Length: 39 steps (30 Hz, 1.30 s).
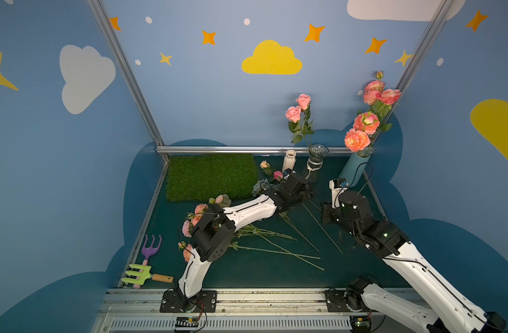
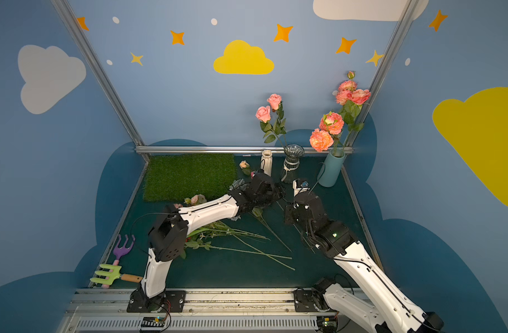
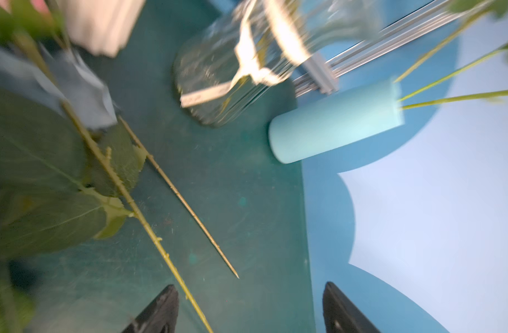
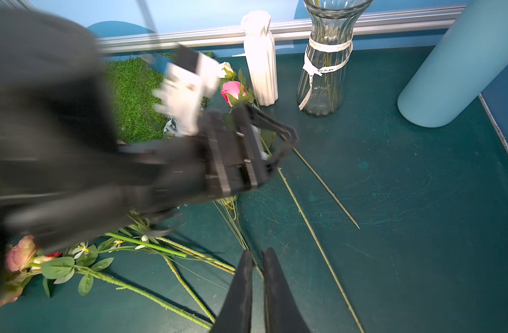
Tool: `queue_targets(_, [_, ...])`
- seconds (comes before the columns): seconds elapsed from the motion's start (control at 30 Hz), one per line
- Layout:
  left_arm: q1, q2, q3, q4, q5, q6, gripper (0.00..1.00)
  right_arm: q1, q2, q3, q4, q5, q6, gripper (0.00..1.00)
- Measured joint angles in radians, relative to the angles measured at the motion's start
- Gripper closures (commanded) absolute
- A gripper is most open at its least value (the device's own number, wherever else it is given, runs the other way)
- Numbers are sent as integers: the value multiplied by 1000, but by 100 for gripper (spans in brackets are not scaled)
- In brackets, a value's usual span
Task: Place the pink flowers into the vase
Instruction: Place the flower at the center of the board, then pick up the flower at the center of the board.
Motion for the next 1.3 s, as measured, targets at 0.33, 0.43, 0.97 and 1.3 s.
queue_targets(0.33, [-10, -606, -381, -274, -231, -76, 43, -1, 30, -2, 3, -34, 0, 87])
queue_targets(0.43, [-11, -752, -553, -403, -280, -175, 44, -1, 48, -3, 8, -49, 0, 87])
queue_targets(0.97, [-73, -969, -1042, -525, -281, -683, 62, -1, 58, -3, 8, -61, 0, 87])
queue_targets(1.3, [-36, -958, -1193, -294, -225, -811, 58, -1, 58, -3, 8, -62, 0, 87])
